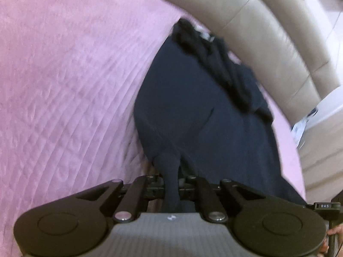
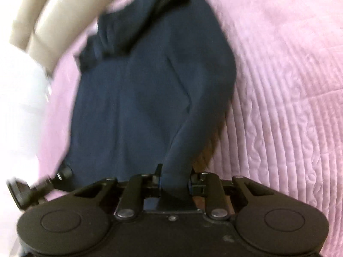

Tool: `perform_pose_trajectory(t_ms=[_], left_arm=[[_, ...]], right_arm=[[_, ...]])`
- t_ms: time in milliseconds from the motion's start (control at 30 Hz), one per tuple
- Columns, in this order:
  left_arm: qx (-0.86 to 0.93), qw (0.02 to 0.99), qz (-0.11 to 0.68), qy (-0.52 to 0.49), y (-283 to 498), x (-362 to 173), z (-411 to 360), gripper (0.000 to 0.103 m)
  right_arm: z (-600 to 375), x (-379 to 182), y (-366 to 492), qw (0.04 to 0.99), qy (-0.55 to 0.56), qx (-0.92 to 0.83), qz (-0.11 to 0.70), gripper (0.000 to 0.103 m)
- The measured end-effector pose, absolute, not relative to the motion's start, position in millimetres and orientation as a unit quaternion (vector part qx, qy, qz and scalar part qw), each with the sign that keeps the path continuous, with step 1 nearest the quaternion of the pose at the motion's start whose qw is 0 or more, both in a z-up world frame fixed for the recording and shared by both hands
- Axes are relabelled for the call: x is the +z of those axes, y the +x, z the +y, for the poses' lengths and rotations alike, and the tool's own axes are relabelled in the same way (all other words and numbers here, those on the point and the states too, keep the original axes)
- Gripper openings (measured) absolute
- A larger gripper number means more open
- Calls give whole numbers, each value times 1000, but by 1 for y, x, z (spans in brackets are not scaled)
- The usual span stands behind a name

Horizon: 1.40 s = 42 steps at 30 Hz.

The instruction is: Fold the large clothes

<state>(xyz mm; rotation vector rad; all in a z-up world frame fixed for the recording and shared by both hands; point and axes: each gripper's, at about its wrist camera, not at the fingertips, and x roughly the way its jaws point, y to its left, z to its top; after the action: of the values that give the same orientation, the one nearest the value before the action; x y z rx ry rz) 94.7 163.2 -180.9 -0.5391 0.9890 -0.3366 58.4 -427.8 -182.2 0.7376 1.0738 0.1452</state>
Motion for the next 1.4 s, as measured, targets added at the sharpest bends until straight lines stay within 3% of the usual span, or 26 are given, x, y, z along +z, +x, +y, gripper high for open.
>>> perform_pose_trajectory(t_ms=[300,467,733,1000,1300,1400], left_arm=[[-212,873,368,-240,140,-80,147,6],[-229,885,361,-187,197,-23,122,6],[-232,879,363,-205,296,24,98,6],[-202,872,371,-247,395,-9,86,6],[-147,863,400,-271,502,-103,65,8],[-132,847,423,-295,530,-136,65,16]], right_arm=[[-454,-113,74,818,435,80,367,24],[-476,-74,109,830,463,69,302,18],[-494,-53,173,833,507,53,213,17],[-516,-65,270,831,516,32,206,17],[-533,-136,411,830,484,-16,276,18],[-535,-161,442,826,474,-33,301,35]])
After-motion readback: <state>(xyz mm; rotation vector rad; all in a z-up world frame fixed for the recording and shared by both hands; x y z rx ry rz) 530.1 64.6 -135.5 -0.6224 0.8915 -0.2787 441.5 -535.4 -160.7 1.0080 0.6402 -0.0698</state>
